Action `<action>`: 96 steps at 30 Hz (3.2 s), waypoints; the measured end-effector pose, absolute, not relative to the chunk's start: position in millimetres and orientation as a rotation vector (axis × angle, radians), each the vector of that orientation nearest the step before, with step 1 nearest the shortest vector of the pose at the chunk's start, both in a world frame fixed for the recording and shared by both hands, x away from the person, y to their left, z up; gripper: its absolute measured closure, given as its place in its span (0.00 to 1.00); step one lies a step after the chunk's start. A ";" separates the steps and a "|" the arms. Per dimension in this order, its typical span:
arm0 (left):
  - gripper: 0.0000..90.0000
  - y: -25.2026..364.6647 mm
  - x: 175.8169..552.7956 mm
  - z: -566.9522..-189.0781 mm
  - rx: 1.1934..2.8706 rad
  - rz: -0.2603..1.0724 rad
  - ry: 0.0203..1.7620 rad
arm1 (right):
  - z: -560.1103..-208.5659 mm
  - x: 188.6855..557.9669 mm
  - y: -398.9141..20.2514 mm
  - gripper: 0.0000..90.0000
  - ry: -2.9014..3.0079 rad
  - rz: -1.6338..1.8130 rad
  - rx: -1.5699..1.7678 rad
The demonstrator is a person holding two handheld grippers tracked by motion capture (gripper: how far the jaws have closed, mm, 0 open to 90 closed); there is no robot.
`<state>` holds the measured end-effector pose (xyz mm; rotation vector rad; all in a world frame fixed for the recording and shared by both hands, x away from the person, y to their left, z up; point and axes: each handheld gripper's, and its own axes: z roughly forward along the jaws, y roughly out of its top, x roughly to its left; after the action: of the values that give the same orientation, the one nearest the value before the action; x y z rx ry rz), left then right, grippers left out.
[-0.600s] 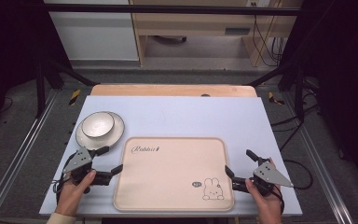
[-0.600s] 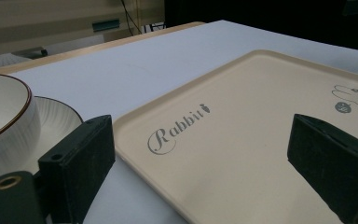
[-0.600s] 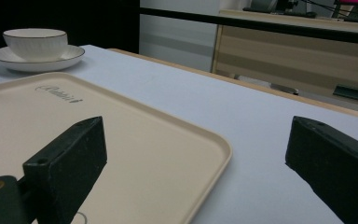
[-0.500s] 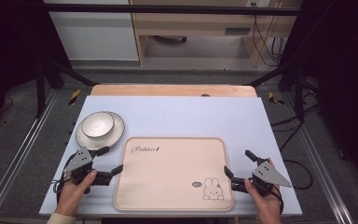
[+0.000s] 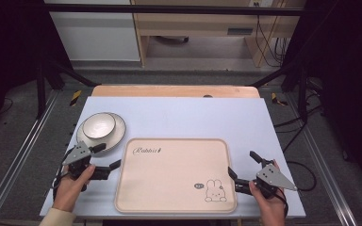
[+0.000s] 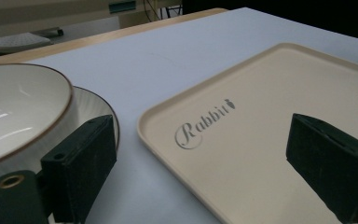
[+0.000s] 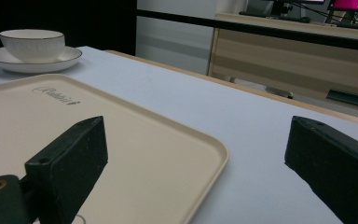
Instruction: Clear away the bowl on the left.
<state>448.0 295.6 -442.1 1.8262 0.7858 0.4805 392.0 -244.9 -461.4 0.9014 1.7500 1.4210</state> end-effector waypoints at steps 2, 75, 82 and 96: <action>0.09 299.2 456.0 -431.8 1.857 0.518 0.815 | -461.4 392.3 -245.9 0.06 1.743 1.416 0.903; 0.06 352.0 540.6 -377.5 1.899 0.655 1.149 | -463.1 394.0 -236.3 0.04 1.707 1.401 0.983; 0.06 357.1 544.9 -381.8 1.902 0.658 1.182 | -463.0 394.4 -235.6 0.04 1.704 1.394 0.983; 0.13 363.8 559.9 -397.6 1.873 0.647 1.289 | -461.8 392.6 -226.8 0.05 1.703 1.384 0.984</action>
<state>559.9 363.8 -397.6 1.8734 1.2888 0.6472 392.6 -226.8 -461.8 0.9835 1.7033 1.3836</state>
